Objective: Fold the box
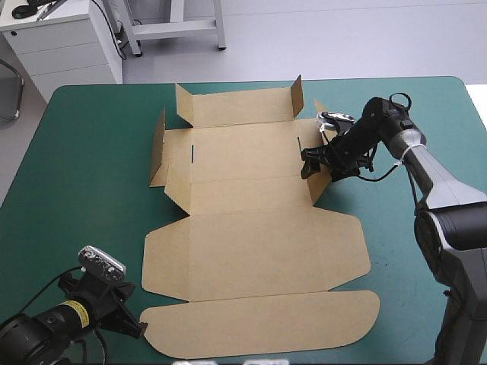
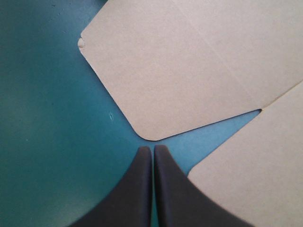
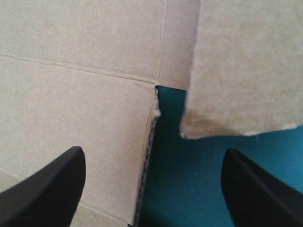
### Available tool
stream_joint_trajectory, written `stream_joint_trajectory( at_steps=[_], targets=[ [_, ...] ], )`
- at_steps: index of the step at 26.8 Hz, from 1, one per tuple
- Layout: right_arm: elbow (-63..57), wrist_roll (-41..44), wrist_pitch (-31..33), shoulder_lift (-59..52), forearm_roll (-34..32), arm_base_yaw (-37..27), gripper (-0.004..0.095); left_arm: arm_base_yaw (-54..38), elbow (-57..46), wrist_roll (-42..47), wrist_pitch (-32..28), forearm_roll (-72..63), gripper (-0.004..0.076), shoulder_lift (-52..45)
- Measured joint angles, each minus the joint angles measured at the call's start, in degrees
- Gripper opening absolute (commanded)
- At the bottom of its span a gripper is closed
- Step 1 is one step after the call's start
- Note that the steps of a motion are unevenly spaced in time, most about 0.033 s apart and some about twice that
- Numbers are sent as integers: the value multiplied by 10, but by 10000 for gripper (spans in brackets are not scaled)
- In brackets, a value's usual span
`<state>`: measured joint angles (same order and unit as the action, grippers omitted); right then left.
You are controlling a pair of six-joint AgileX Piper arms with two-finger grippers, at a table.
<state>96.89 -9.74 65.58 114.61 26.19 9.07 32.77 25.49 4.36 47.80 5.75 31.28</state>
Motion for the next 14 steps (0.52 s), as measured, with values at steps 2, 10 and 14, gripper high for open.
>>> stream_joint_trajectory(
  at_steps=[2, 10, 14],
  targets=[
    [1, 0, -3, 5, 1, 0, 422, 0, 0, 0, 0, 0, -8, 0],
    [1, -31, -4, 7, 6, 0, -15, 0, 0, 0, 0, 0, -8, 0],
    [1, -64, -7, 7, 20, 0, -15, 0, 0, 0, -1, 0, -8, 0]
  ],
)
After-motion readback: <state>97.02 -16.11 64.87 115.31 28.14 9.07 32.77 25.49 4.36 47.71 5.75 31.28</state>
